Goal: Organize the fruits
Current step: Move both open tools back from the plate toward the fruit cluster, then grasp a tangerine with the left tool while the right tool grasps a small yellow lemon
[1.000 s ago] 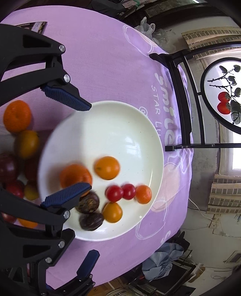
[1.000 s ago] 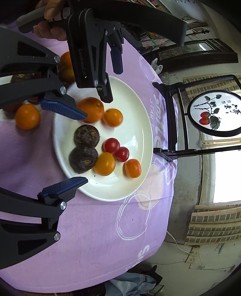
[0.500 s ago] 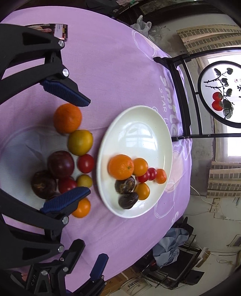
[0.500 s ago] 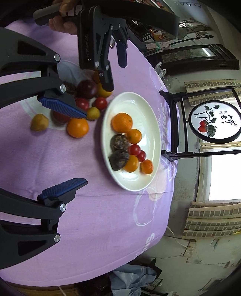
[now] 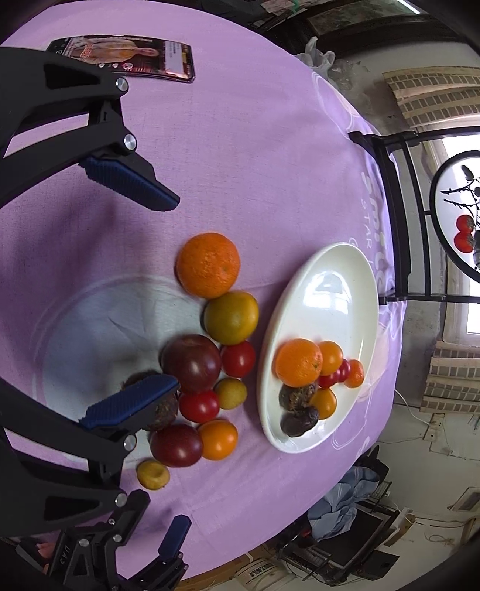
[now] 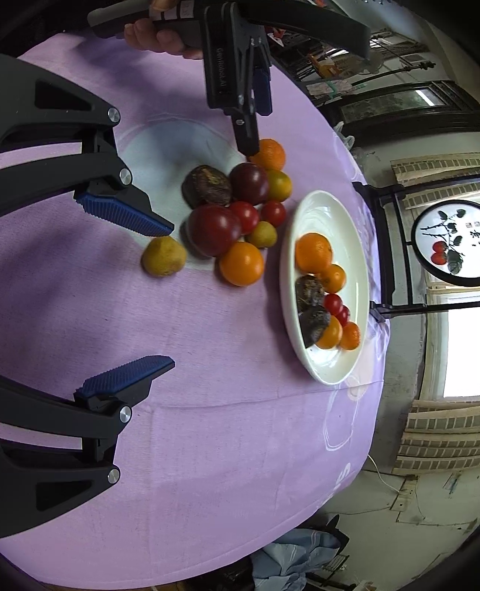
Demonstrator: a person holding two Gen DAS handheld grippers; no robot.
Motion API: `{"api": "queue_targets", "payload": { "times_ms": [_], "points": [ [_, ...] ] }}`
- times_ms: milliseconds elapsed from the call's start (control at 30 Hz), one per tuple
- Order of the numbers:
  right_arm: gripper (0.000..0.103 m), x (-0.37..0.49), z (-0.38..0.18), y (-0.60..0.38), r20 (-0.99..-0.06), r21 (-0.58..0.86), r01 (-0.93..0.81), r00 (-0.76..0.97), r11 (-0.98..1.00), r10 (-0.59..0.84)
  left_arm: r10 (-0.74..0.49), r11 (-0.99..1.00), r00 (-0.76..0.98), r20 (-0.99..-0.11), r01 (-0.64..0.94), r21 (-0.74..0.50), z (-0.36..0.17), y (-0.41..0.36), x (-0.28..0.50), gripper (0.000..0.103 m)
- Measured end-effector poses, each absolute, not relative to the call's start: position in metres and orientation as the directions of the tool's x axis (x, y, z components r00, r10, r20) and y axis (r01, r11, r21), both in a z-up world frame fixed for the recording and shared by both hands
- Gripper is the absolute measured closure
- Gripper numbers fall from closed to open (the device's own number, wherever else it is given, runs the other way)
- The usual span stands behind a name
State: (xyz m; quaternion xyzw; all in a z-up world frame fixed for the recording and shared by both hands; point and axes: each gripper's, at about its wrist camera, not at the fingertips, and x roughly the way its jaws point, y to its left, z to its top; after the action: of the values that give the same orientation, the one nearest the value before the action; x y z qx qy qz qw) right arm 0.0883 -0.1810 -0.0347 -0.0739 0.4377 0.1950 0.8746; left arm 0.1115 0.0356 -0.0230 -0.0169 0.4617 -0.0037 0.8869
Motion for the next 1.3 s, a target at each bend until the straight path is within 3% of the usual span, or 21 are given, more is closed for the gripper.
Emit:
{"api": "queue_targets", "payload": {
  "times_ms": [800, 833, 867, 900, 967, 1300],
  "points": [
    [0.036, 0.096, -0.051, -0.152, -0.837, -0.053, -0.444, 0.508, 0.894, 0.202, -0.092, 0.993, 0.583, -0.807, -0.007, -0.118, -0.03, 0.051, 0.108, 0.014],
    [0.039, 0.097, -0.05, -0.149, -0.834, -0.061, -0.453, 0.512, 0.889, 0.204, -0.094, 0.993, 0.582, -0.807, -0.004, -0.119, -0.03, 0.051, 0.108, 0.014],
    [0.047, 0.097, -0.05, -0.145, -0.831, -0.069, -0.463, 0.516, 0.884, 0.206, -0.094, 0.993, 0.582, -0.808, -0.005, -0.12, -0.03, 0.051, 0.108, 0.013],
    [0.063, 0.097, -0.049, -0.142, -0.83, -0.074, -0.474, 0.516, 0.877, 0.209, -0.094, 0.993, 0.581, -0.809, -0.008, -0.121, -0.031, 0.051, 0.108, 0.013],
    [0.076, 0.097, -0.048, -0.136, -0.836, -0.074, -0.482, 0.507, 0.873, 0.209, -0.093, 0.993, 0.575, -0.813, -0.011, -0.122, -0.033, 0.05, 0.107, 0.012],
    [0.076, 0.085, -0.041, -0.154, -0.817, -0.006, -0.468, 0.513, 0.884, 0.265, -0.107, 0.993, 0.551, -0.828, 0.013, -0.12, -0.041, 0.051, 0.099, 0.012]
  ]
}}
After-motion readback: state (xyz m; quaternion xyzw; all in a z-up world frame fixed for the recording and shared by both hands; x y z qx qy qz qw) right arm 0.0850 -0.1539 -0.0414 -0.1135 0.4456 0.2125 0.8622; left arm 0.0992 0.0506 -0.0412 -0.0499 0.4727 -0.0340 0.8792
